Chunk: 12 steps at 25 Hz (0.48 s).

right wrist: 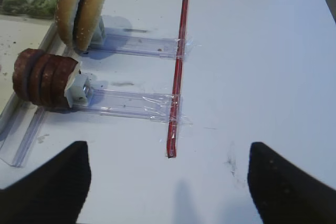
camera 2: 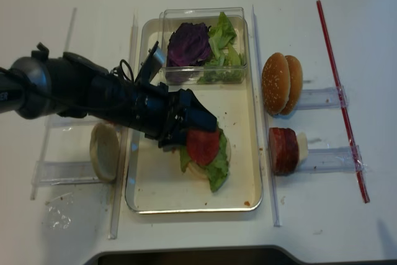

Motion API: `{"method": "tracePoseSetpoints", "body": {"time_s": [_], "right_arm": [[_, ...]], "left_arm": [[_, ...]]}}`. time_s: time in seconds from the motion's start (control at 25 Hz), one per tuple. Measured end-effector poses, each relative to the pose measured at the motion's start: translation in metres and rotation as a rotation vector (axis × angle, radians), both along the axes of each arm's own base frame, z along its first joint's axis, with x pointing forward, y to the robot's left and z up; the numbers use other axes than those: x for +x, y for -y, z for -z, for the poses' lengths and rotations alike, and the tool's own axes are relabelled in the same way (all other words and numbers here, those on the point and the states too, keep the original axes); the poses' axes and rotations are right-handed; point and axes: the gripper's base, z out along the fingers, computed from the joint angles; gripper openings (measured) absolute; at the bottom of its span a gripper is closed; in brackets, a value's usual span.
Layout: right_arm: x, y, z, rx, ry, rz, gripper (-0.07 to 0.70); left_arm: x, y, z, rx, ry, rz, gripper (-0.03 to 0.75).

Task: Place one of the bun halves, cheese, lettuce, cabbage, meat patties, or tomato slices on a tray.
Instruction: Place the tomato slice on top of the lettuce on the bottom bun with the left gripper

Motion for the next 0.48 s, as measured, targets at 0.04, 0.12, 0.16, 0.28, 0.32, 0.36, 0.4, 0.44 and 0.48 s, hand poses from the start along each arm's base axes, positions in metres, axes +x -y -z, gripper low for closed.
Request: {"method": "tracePoseSetpoints", "body": {"time_s": [0.04, 0.12, 0.16, 0.28, 0.32, 0.36, 0.4, 0.44, 0.48], "right_arm": [[0.0, 0.0, 0.0, 0.0, 0.0, 0.0, 0.616], [0.0, 0.0, 0.0, 0.0, 0.0, 0.0, 0.616], [0.0, 0.0, 0.0, 0.0, 0.0, 0.0, 0.616], [0.0, 0.0, 0.0, 0.0, 0.0, 0.0, 0.616], [0.0, 0.0, 0.0, 0.0, 0.0, 0.0, 0.616], [0.0, 0.0, 0.0, 0.0, 0.0, 0.0, 0.616], [0.0, 0.0, 0.0, 0.0, 0.0, 0.0, 0.616], [0.0, 0.0, 0.0, 0.0, 0.0, 0.0, 0.616], [0.0, 0.0, 0.0, 0.0, 0.0, 0.0, 0.616]], "left_arm": [[0.001, -0.001, 0.0, 0.002, 0.005, -0.004, 0.539], [0.002, -0.002, 0.0, 0.003, 0.008, -0.012, 0.54], [0.004, -0.004, 0.0, 0.003, 0.008, -0.019, 0.54], [0.007, -0.01, -0.001, 0.004, 0.01, -0.037, 0.539], [0.008, -0.012, -0.001, 0.005, 0.01, -0.044, 0.54], [0.01, -0.014, -0.001, 0.006, 0.015, -0.05, 0.54], [0.012, -0.017, -0.002, 0.008, 0.02, -0.058, 0.541], [0.014, -0.018, -0.003, 0.007, 0.025, -0.065, 0.542], [0.015, -0.02, -0.004, 0.007, 0.029, -0.069, 0.542]]}}
